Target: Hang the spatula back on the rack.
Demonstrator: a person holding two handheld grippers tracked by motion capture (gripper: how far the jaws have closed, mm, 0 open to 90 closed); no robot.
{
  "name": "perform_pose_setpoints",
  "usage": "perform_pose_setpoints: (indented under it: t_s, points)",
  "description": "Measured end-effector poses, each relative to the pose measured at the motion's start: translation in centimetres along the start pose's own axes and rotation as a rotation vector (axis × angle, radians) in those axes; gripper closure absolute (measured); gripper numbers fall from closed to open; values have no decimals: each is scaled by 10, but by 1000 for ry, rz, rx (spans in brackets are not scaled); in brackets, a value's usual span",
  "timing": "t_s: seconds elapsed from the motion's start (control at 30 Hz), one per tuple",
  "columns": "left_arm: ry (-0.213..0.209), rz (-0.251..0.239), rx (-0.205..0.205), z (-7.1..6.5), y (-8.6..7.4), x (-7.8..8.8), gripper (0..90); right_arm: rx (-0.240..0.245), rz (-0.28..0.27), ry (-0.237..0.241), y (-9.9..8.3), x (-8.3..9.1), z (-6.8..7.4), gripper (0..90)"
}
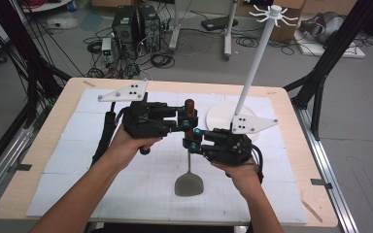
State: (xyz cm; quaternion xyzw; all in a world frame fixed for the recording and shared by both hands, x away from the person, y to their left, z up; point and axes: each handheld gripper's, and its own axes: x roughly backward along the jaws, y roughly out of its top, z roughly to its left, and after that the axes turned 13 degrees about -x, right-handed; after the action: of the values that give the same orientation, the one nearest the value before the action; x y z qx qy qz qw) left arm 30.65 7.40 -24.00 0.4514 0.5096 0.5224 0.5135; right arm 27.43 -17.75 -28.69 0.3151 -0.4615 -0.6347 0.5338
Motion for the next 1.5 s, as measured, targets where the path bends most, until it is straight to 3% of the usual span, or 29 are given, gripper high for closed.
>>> perform_pose_setpoints:
  t_s: [0.1,0.17,0.27,0.37,0.47,0.53,0.6,0.67,0.87,1.07,1.33,1.5]
  points:
    - [39,-3,2,0,-1,0,692,-2,-6,-15,1,0,1,736]
    - [87,0,27,1,-2,3,506,-11,-4,-27,2,0,2,737]
    - [128,-3,23,1,-6,16,456,-20,-6,-52,4,2,2,737]
    - [180,3,0,0,-14,35,416,-24,-13,-89,8,6,1,737]
    - [281,48,-32,0,-28,61,358,-34,-35,-134,11,12,-1,737]
    - [326,45,-4,1,-40,79,328,-43,-49,-168,14,17,-2,736]
    - [389,70,-4,0,-51,95,260,-45,-59,-210,17,20,-4,737]
    - [423,97,1,-2,-60,108,215,-43,-65,-255,21,23,-6,737]
    - [462,125,-2,-10,-89,132,186,-54,-94,-375,32,32,-16,736]
    - [488,163,-4,-16,-110,145,182,-72,-121,-462,40,44,-24,736]
    - [501,156,20,-21,-127,156,181,-91,-139,-502,52,57,-40,736]
    - [503,184,6,-22,-130,157,182,-88,-139,-529,66,55,-48,736]
